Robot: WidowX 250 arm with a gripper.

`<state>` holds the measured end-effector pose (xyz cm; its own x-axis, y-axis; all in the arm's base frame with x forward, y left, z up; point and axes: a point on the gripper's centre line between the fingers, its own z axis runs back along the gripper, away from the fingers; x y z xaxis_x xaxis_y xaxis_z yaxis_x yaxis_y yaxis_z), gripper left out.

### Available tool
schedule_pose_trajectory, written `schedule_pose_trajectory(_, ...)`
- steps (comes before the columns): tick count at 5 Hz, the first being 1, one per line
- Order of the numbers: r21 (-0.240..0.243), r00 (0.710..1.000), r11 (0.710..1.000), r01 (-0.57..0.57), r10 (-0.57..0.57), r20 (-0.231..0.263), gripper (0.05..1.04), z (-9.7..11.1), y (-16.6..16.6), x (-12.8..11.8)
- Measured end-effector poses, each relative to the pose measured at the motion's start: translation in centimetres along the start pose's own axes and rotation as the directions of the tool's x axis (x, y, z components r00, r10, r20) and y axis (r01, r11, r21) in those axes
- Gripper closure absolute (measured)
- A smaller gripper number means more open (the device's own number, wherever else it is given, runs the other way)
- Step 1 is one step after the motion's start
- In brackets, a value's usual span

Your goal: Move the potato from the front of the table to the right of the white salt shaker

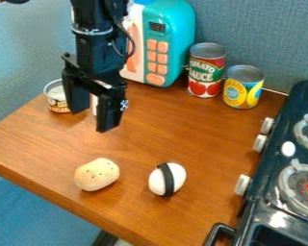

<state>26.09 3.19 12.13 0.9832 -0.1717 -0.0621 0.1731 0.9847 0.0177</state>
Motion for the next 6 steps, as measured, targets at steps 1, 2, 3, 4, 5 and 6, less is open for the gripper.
schedule_pose_trajectory(1,-0.008,1.000,1.000,0.007,-0.007,-0.022,0.082,-0.7,-0.1,-0.1)
schedule_pose_trajectory(2,-0.049,0.992,0.992,0.120,-0.121,-0.016,0.083,-2.5,0.5,-1.2)
schedule_pose_trajectory(3,-0.022,0.982,0.983,0.181,-0.179,0.063,0.083,-2.8,0.7,-1.5)
schedule_pose_trajectory(4,0.011,0.979,0.983,0.181,-0.181,0.090,0.083,-3.6,0.9,-1.3)
schedule_pose_trajectory(5,0.001,0.978,0.983,0.183,-0.182,0.105,0.083,-4.2,0.7,-0.8)
schedule_pose_trajectory(6,-0.011,0.975,0.978,0.210,-0.208,0.079,0.082,-5.5,-0.1,-0.3)
